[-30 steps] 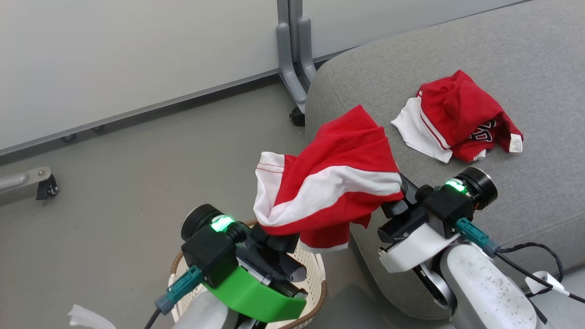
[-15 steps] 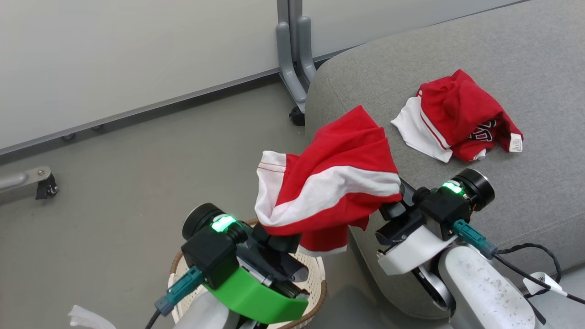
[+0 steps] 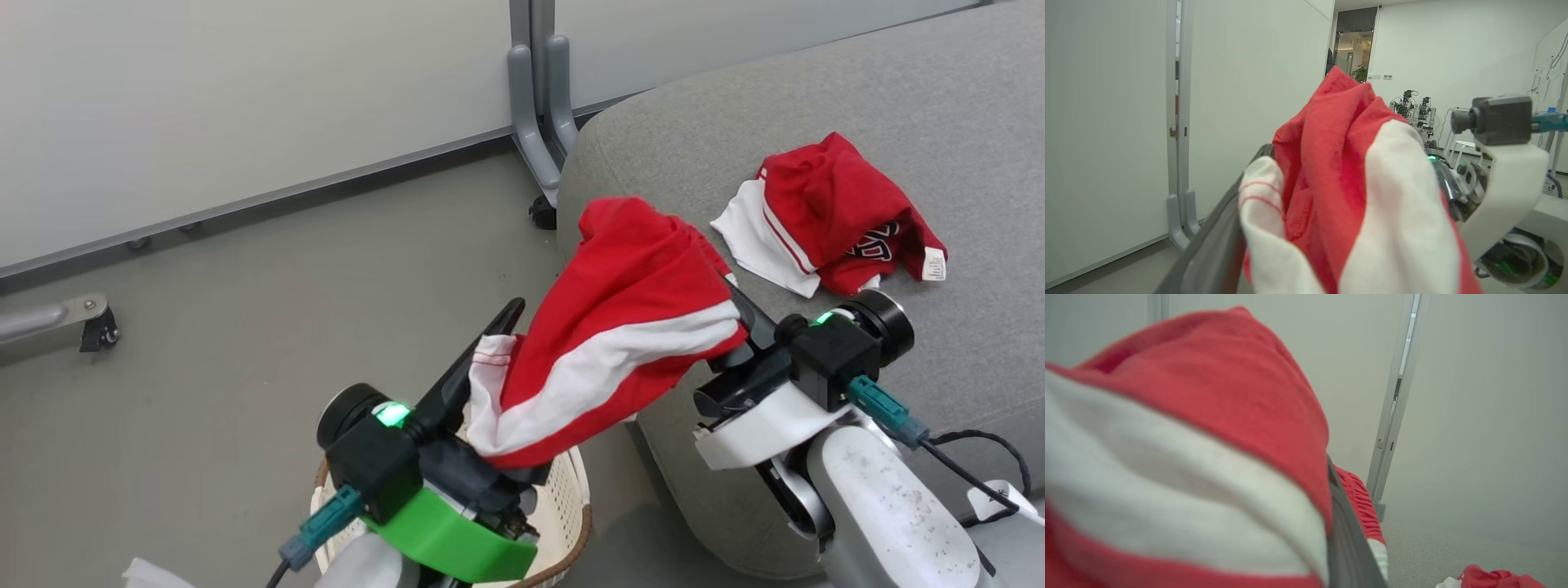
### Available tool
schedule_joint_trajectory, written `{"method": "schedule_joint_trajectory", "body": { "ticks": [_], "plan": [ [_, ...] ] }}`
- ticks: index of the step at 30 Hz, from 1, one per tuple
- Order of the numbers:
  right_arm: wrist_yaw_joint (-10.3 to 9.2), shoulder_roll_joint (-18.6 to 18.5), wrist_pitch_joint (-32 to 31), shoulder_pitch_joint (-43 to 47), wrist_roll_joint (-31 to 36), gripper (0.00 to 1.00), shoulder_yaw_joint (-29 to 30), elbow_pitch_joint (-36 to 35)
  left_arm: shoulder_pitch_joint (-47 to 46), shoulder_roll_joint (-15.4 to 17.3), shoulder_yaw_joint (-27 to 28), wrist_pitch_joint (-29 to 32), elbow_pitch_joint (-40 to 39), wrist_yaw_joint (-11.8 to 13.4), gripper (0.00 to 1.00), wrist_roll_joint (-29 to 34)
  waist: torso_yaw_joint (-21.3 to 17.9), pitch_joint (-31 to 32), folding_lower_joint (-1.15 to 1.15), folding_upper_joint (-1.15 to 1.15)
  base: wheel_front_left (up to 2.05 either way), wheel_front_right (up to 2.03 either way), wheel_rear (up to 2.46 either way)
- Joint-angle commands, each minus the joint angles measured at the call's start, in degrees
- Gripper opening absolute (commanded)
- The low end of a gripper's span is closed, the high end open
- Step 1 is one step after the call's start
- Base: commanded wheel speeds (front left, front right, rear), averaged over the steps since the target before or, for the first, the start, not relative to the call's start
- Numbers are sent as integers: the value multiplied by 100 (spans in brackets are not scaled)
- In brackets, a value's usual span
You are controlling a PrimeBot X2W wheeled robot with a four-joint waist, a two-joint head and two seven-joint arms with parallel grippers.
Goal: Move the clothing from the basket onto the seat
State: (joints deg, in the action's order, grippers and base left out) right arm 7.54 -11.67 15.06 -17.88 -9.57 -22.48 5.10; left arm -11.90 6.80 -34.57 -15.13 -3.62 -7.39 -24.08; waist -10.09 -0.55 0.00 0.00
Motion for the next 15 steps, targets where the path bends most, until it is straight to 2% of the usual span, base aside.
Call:
{"method": "schedule_joint_trajectory", "body": {
  "ticks": [1,9,15],
  "plan": [
    [-9,-15,17,83,-2,0,82,-51,157,33,112,-1,18,-15,100,-14,61,39,0,0,0,0,0],
    [-9,-17,17,288,22,0,618,-178,674,193,535,0,274,-15,100,-2,321,137,0,0,0,0,0],
    [-9,84,18,536,38,0,1132,-286,990,156,1022,0,479,-15,100,-111,613,154,0,0,0,0,0]
  ]
}}
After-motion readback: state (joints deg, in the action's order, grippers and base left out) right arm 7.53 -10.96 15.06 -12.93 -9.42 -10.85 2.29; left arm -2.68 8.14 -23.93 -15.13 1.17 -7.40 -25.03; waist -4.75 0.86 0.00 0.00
